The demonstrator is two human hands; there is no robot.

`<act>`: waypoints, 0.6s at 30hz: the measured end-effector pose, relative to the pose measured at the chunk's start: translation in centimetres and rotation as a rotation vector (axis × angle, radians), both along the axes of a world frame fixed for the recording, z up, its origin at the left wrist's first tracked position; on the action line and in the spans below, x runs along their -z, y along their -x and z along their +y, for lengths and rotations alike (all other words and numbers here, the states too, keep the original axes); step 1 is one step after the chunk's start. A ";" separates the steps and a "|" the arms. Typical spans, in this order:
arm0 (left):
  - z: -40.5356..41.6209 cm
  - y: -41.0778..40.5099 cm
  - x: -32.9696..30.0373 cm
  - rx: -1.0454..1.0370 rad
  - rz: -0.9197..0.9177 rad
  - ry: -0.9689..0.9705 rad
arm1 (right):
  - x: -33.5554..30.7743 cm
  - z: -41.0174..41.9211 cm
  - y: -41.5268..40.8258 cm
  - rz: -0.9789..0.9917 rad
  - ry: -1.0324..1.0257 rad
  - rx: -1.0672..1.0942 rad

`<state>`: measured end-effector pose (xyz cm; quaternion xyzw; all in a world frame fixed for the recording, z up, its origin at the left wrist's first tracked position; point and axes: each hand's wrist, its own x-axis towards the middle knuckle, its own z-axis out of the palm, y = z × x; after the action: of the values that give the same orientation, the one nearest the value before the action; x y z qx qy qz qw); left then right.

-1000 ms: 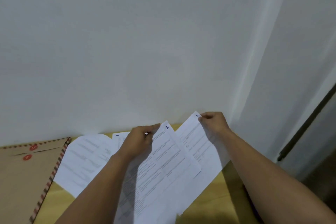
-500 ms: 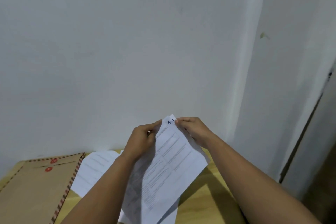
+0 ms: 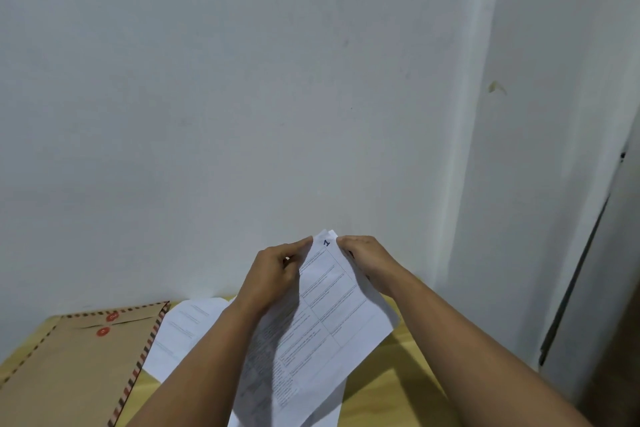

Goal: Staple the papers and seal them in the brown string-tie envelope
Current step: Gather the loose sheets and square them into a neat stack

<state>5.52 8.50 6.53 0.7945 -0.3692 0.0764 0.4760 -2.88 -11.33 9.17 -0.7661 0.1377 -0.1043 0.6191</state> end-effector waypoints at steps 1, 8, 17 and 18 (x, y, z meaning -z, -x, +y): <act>0.0 0.0 0.0 0.010 -0.008 -0.010 | 0.1 -0.3 -0.1 0.040 -0.009 -0.008; -0.2 -0.5 0.4 0.046 -0.055 -0.037 | -0.1 -0.7 0.4 0.053 -0.049 -0.066; -0.9 -0.2 0.4 -0.025 -0.057 -0.026 | 0.7 0.1 0.5 -0.119 0.118 -0.088; -0.9 -0.2 0.4 -0.031 -0.064 -0.025 | 0.9 0.1 0.5 -0.137 0.144 -0.087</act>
<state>5.75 7.58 6.12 0.8031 -0.3729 0.1044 0.4529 -3.36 -11.20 8.26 -0.8049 0.0540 -0.1391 0.5743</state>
